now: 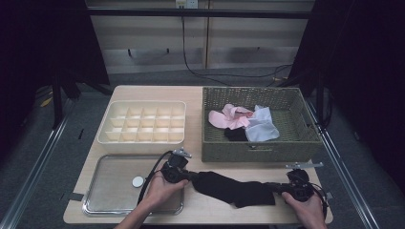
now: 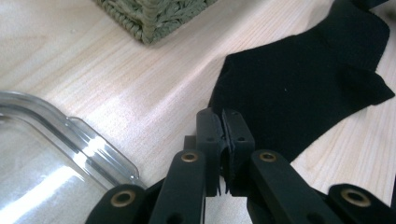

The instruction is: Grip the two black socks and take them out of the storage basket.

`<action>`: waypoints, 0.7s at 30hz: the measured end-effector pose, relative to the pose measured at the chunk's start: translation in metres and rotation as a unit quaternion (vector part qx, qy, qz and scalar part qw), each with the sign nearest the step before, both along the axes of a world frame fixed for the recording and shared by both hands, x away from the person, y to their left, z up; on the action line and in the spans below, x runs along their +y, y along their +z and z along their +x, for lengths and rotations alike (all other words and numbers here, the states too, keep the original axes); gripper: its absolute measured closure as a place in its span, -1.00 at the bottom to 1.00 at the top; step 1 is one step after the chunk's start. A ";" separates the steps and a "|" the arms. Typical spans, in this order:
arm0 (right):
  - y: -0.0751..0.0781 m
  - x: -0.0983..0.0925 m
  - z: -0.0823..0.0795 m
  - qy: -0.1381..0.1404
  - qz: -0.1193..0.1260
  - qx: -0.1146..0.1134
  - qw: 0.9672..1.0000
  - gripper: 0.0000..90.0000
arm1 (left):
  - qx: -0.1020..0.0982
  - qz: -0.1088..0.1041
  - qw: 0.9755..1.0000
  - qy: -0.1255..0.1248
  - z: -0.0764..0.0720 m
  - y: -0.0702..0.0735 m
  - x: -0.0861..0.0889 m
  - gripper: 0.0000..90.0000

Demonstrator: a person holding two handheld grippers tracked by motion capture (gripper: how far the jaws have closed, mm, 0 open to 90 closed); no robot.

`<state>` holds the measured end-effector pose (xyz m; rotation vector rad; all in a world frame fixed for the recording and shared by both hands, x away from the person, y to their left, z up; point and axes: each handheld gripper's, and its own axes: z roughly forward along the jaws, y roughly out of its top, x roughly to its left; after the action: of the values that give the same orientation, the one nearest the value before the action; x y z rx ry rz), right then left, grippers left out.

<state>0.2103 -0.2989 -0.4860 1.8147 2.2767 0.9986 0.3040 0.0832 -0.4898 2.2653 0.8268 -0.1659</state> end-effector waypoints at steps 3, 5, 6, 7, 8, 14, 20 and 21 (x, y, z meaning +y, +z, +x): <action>0.000 -0.002 0.004 -0.008 -0.005 0.001 1.000 0.97 | 0.003 0.001 1.000 -0.004 -0.002 0.000 0.001 0.94; -0.001 -0.007 0.005 -0.015 -0.004 0.000 1.000 0.97 | 0.003 0.003 1.000 -0.009 -0.005 0.000 0.001 0.94; -0.001 -0.009 0.006 -0.018 -0.003 0.001 1.000 0.97 | 0.004 0.004 1.000 -0.011 -0.007 0.000 0.001 0.94; -0.002 -0.012 0.008 -0.016 -0.001 0.001 1.000 0.97 | 0.005 0.002 1.000 -0.014 -0.010 0.000 0.001 0.94; -0.002 -0.014 0.009 -0.018 -0.002 -0.001 1.000 0.97 | 0.010 0.001 1.000 -0.018 -0.012 0.001 0.001 0.94; -0.001 -0.018 0.012 -0.018 -0.012 -0.004 1.000 0.95 | 0.017 -0.016 0.999 -0.027 -0.027 0.004 0.001 0.94; 0.000 -0.021 0.009 -0.033 0.016 -0.014 0.999 0.71 | 0.014 -0.020 1.000 -0.010 -0.025 0.002 0.003 0.59; 0.001 -0.022 0.008 -0.036 0.019 -0.015 0.999 0.66 | 0.015 -0.026 1.000 -0.007 -0.024 0.003 0.004 0.54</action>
<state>0.2185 -0.3208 -0.4848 1.8675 2.1735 1.0583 0.2798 0.0872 -0.4869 2.2245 0.8131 -0.2269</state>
